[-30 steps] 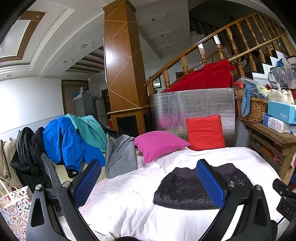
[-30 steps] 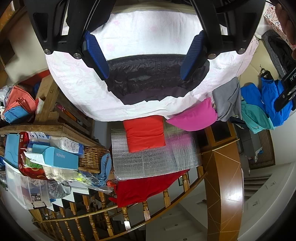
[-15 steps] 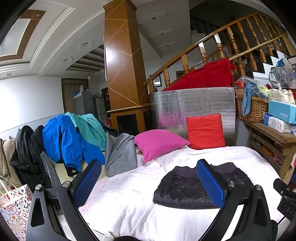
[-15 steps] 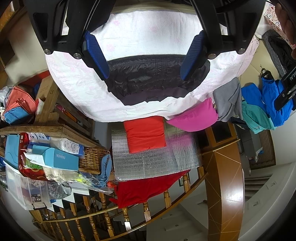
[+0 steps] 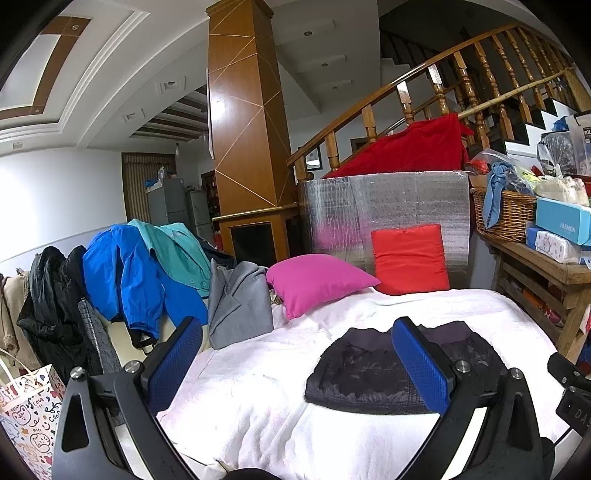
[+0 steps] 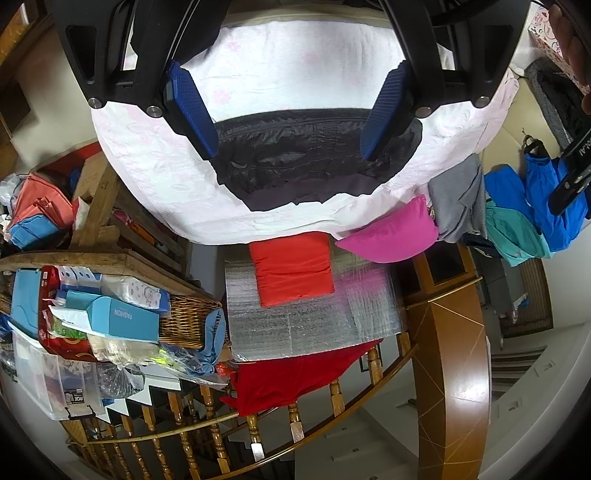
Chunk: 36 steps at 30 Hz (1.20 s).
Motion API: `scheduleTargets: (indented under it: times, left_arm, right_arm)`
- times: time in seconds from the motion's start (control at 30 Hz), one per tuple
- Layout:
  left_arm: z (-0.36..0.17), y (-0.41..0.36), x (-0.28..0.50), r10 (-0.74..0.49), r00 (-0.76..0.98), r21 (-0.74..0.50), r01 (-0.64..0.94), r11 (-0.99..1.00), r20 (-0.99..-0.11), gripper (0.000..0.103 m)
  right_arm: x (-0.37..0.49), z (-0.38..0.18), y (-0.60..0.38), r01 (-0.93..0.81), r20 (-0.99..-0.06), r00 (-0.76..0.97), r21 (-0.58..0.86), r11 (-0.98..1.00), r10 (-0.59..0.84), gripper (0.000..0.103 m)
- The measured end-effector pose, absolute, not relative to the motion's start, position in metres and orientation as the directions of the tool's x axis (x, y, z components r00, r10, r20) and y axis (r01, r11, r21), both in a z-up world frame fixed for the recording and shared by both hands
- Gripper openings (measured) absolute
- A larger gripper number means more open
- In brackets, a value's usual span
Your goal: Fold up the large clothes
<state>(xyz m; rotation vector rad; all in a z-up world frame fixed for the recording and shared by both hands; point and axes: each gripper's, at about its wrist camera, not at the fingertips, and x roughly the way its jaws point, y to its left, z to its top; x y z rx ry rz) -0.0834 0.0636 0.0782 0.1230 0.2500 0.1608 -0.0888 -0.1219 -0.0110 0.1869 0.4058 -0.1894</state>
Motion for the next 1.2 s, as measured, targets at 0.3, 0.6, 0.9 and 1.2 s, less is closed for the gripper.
scheduleTargets:
  times: [0.3, 0.6, 0.9, 1.2]
  left_arm:
    - [0.0784, 0.0646, -0.0830, 0.173, 0.956, 0.139, -0.143, 0.980, -0.235, 0.102]
    - [0.0789, 0.0616, -0.0838, 0.174, 0.957, 0.138, -0.144, 0.980, -0.231, 0.102]
    - [0.0788, 0.0603, -0.0824, 0.173, 0.955, 0.126, -0.146, 0.981, -0.240, 0.102]
    - [0.0791, 0.0619, -0.0830, 0.178, 0.955, 0.119, -0.153, 0.981, -0.239, 0.102]
  right_arm:
    - [-0.0888, -0.0103, -0.1201, 0.216, -0.400, 0.905, 0.136, 0.967, -0.146, 0.082]
    - [-0.0909, -0.0071, -0.1215, 0.215, -0.389, 0.909, 0.137, 0.967, -0.147, 0.082]
    - [-0.0885, -0.0062, -0.1215, 0.218, -0.393, 0.907, 0.128, 0.967, -0.153, 0.082]
    - [-0.0863, -0.0070, -0.1204, 0.214, -0.397, 0.905, 0.119, 0.970, -0.151, 0.082]
